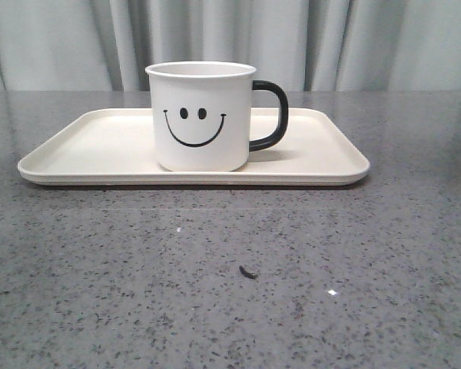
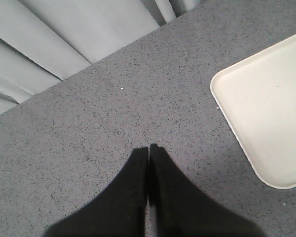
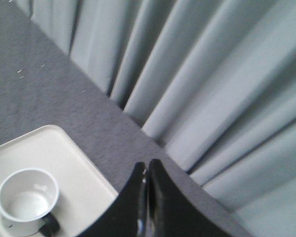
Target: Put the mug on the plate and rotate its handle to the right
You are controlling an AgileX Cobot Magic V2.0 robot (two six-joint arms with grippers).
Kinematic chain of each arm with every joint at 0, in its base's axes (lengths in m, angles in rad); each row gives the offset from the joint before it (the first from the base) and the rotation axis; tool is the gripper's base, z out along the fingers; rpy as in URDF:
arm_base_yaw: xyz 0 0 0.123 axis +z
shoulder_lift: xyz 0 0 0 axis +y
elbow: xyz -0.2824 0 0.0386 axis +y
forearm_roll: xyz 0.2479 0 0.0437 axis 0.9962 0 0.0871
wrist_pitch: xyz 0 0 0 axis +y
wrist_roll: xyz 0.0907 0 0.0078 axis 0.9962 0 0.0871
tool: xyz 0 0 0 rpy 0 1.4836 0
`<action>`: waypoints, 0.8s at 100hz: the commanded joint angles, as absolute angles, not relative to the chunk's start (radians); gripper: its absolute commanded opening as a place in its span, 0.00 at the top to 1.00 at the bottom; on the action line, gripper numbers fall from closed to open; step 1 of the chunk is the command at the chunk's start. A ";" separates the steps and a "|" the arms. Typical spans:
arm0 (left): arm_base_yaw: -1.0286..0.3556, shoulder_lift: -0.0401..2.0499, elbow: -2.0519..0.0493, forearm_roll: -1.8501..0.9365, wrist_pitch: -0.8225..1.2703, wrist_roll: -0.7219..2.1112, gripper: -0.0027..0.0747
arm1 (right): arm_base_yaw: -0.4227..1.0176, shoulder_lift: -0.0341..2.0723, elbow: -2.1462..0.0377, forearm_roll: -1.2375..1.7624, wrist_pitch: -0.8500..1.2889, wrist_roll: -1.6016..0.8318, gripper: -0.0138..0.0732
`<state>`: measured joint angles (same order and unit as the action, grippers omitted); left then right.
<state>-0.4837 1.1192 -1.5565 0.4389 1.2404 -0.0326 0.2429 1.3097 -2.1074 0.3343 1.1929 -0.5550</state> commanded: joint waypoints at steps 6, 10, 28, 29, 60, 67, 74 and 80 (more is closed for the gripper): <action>-0.490 1.103 -1.577 0.468 1.162 -0.042 0.99 | 0.153 1.188 -2.083 0.294 1.055 -0.481 0.91; -0.490 1.103 -1.577 0.466 1.154 -0.042 0.99 | 0.133 1.157 -2.056 0.272 1.025 -0.453 0.91; -0.490 1.101 -1.577 0.462 1.143 -0.053 0.99 | 0.097 1.004 -1.866 0.148 0.848 -0.312 0.91; -0.490 1.101 -1.577 0.460 1.143 -0.053 0.99 | 0.097 0.990 -1.856 0.137 0.840 -0.306 0.91; -0.490 1.033 -1.577 0.404 1.092 -0.059 0.99 | 0.097 0.655 -1.347 -0.114 0.553 0.030 0.91; -0.490 1.018 -1.577 0.394 1.090 -0.059 0.99 | 0.097 0.584 -1.240 -0.153 0.529 0.074 0.91; -0.490 0.999 -1.572 0.382 1.088 -0.059 0.99 | 0.097 0.523 -1.148 -0.172 0.522 0.105 0.91; -0.490 0.980 -1.558 0.376 1.074 -0.059 0.99 | 0.097 0.473 -1.080 -0.175 0.529 0.116 0.91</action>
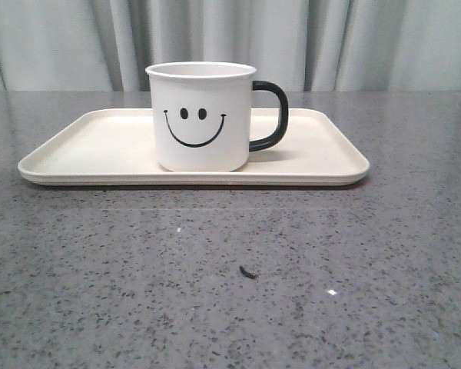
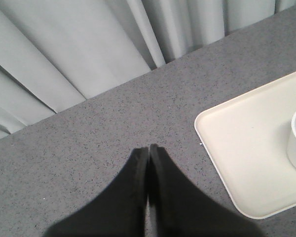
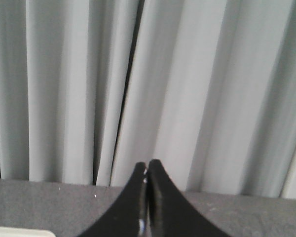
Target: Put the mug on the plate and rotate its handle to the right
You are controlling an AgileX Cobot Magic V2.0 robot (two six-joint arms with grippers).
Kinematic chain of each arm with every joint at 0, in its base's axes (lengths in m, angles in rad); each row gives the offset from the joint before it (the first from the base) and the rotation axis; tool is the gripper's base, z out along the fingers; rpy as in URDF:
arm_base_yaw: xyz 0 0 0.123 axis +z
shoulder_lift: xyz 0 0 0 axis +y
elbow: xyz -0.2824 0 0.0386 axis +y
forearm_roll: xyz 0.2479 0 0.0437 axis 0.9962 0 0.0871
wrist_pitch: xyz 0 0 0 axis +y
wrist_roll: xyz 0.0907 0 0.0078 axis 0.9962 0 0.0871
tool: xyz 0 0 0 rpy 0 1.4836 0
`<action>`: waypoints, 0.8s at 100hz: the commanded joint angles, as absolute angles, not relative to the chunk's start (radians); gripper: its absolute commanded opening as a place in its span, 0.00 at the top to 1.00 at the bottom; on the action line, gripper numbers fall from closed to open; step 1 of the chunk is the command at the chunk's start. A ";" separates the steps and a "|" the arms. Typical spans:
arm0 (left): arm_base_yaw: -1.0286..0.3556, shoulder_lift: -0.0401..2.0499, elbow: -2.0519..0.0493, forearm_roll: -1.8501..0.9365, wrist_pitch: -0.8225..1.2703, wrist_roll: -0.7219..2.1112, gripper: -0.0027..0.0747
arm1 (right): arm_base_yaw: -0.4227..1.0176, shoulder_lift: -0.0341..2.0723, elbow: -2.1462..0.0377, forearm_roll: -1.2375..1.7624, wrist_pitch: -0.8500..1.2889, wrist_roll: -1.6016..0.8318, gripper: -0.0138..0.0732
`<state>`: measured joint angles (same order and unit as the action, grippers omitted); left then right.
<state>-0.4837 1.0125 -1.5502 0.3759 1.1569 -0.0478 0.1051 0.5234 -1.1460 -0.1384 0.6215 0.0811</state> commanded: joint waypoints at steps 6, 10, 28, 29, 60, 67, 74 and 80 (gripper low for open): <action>-0.490 0.960 -1.537 0.369 1.049 -0.060 0.99 | 0.097 0.432 -1.029 -0.176 0.541 0.127 0.91; -0.490 0.948 -1.520 0.365 1.033 -0.066 0.99 | 0.097 0.404 -0.994 -0.177 0.544 0.130 0.91; -0.490 0.910 -1.458 0.362 0.999 -0.068 0.99 | 0.097 0.332 -0.898 -0.180 0.561 0.130 0.91; -0.490 0.907 -1.455 0.362 0.999 -0.068 0.99 | 0.097 0.331 -0.897 -0.180 0.565 0.130 0.91; -0.490 0.905 -1.450 0.362 0.988 -0.068 0.99 | 0.097 0.328 -0.896 -0.180 0.753 0.130 0.91; -0.490 0.905 -1.450 0.358 0.991 -0.068 0.99 | 0.097 0.328 -0.896 -0.180 0.763 0.130 0.91; -0.490 0.905 -1.450 0.353 1.002 -0.068 0.99 | 0.097 0.328 -0.896 -0.180 0.763 0.130 0.91; -0.490 0.905 -1.448 0.353 1.013 -0.068 0.99 | 0.097 0.328 -0.896 -0.180 0.763 0.130 0.91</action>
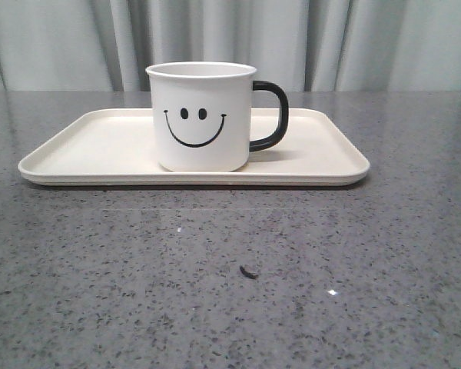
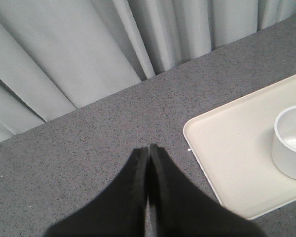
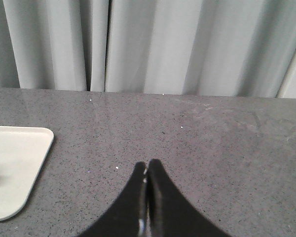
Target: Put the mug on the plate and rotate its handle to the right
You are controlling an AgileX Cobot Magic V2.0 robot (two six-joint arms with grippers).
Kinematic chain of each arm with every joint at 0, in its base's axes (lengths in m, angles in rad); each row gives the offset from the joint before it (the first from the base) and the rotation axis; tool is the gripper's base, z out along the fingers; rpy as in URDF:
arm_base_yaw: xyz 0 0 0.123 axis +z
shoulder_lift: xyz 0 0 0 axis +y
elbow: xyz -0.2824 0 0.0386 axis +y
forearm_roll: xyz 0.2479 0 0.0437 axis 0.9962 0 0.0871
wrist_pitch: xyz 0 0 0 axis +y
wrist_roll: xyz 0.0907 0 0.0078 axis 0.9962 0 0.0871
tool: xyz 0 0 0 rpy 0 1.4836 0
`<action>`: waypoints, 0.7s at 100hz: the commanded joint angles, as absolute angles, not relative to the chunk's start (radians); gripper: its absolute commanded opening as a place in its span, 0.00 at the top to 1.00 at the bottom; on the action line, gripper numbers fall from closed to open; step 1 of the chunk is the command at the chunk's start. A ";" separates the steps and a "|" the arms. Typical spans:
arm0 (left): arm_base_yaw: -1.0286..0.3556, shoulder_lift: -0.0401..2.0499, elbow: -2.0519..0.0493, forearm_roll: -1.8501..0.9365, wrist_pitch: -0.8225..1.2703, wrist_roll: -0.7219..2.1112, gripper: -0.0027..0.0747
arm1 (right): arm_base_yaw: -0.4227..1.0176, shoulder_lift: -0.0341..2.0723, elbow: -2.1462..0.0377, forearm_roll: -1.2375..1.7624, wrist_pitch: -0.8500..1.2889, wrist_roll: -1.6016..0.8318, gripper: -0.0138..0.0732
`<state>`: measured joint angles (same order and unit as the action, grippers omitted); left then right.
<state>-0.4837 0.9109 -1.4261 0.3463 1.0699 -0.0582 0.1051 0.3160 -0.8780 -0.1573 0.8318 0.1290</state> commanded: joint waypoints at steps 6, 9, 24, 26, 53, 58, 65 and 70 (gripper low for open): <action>-0.490 0.905 -1.448 0.353 1.013 -0.068 0.99 | 0.097 0.328 -0.896 -0.180 0.763 0.130 0.91; -0.490 0.905 -1.448 0.353 1.013 -0.068 0.99 | 0.097 0.328 -0.896 -0.180 0.763 0.130 0.91; -0.490 0.908 -1.448 0.353 1.013 -0.068 0.99 | 0.097 0.328 -0.896 -0.180 0.763 0.130 0.91; -0.490 0.909 -1.448 0.353 1.013 -0.068 0.99 | 0.097 0.328 -0.896 -0.180 0.763 0.130 0.91; -0.484 0.913 -1.441 0.340 1.013 -0.068 0.99 | 0.097 0.328 -0.896 -0.180 0.763 0.130 0.91; -0.463 0.895 -1.415 0.331 0.985 -0.068 0.99 | 0.097 0.328 -0.896 -0.180 0.763 0.130 0.91; -0.416 0.855 -1.340 0.305 0.882 -0.093 0.99 | 0.097 0.328 -0.896 -0.180 0.763 0.130 0.91; -0.367 0.813 -1.258 0.278 0.742 -0.106 0.99 | 0.097 0.328 -0.896 -0.180 0.763 0.130 0.91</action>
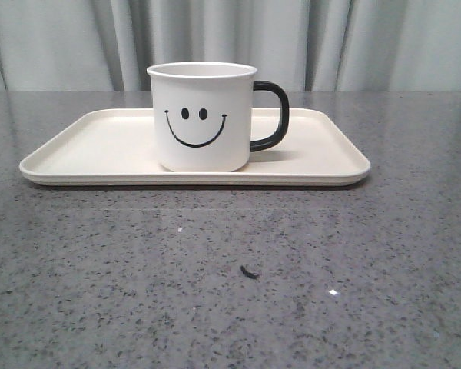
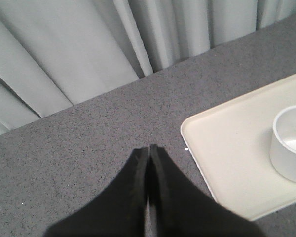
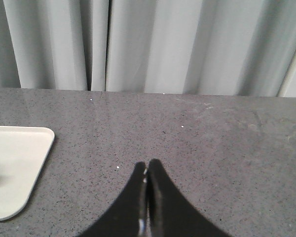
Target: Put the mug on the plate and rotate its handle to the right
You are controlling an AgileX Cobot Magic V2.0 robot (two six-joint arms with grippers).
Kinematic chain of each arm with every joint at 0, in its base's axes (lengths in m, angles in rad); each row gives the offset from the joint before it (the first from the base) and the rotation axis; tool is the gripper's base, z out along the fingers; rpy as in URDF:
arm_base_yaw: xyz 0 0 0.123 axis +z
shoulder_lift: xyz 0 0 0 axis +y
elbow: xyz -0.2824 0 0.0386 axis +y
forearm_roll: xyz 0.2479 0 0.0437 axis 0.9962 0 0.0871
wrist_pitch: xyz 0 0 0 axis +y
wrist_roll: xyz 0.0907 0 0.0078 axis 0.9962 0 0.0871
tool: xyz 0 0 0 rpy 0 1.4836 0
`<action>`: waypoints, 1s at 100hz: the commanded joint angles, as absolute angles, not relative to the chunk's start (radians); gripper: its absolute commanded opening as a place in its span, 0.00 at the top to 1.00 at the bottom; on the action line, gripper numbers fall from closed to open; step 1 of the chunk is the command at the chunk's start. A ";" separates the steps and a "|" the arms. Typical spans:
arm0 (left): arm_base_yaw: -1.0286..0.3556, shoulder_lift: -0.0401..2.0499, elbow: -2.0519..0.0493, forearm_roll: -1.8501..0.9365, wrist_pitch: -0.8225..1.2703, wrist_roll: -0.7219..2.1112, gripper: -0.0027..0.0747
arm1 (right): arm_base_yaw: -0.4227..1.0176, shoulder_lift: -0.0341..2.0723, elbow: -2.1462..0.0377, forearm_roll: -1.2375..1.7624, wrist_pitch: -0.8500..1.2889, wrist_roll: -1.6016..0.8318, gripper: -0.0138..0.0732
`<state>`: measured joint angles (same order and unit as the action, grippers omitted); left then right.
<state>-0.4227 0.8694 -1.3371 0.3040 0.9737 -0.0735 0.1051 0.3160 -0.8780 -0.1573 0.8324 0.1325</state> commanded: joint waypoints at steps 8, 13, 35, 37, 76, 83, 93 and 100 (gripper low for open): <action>-0.306 0.722 -1.098 0.227 0.523 -0.106 0.99 | 0.097 0.328 -0.896 -0.180 0.763 0.130 0.91; -0.276 0.664 -0.985 0.209 0.384 -0.106 0.99 | 0.097 0.328 -0.896 -0.180 0.763 0.130 0.91; -0.177 0.397 -0.494 0.129 -0.039 -0.106 0.99 | 0.097 0.328 -0.896 -0.180 0.763 0.130 0.91; -0.172 0.373 -0.458 0.118 -0.055 -0.106 0.99 | 0.097 0.328 -0.896 -0.180 0.763 0.130 0.91; -0.032 0.097 -0.142 0.050 -0.100 -0.106 0.99 | 0.097 0.328 -0.896 -0.180 0.763 0.130 0.91; -0.021 0.075 -0.114 0.050 -0.100 -0.106 0.99 | 0.097 0.328 -0.896 -0.180 0.763 0.130 0.91; -0.014 0.039 -0.073 0.050 -0.100 -0.106 0.99 | 0.097 0.328 -0.896 -0.180 0.763 0.130 0.91; -0.014 0.006 -0.045 0.050 -0.100 -0.106 0.99 | 0.097 0.328 -0.896 -0.180 0.763 0.130 0.91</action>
<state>-0.0172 0.0254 -0.0462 0.0593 -0.0157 -0.0968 0.1051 0.3160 -0.8780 -0.1573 0.8340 0.1331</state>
